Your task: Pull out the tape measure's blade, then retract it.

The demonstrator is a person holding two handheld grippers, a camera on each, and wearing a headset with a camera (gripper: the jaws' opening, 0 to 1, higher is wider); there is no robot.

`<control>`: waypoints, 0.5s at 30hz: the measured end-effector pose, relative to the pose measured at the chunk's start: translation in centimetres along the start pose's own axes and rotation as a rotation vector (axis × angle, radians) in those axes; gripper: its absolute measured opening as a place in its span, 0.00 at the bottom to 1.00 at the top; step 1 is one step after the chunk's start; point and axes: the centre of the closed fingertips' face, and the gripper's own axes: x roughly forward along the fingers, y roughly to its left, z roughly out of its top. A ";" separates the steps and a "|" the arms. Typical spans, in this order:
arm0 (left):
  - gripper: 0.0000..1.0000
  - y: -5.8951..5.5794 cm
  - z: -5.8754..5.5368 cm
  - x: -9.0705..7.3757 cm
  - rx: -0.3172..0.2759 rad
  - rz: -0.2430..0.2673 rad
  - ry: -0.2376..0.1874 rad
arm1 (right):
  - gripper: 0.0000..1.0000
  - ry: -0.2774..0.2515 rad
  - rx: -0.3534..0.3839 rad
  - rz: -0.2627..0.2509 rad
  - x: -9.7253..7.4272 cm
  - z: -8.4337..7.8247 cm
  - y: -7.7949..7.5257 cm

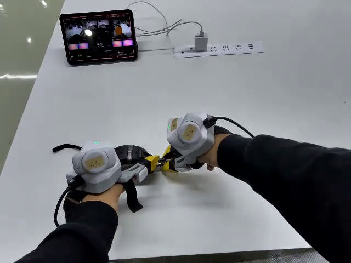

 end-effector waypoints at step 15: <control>0.64 0.0 0.0 0.1 -0.008 -0.004 0.002 | 0.10 -0.011 0.004 0.004 0.3 0.3 0.0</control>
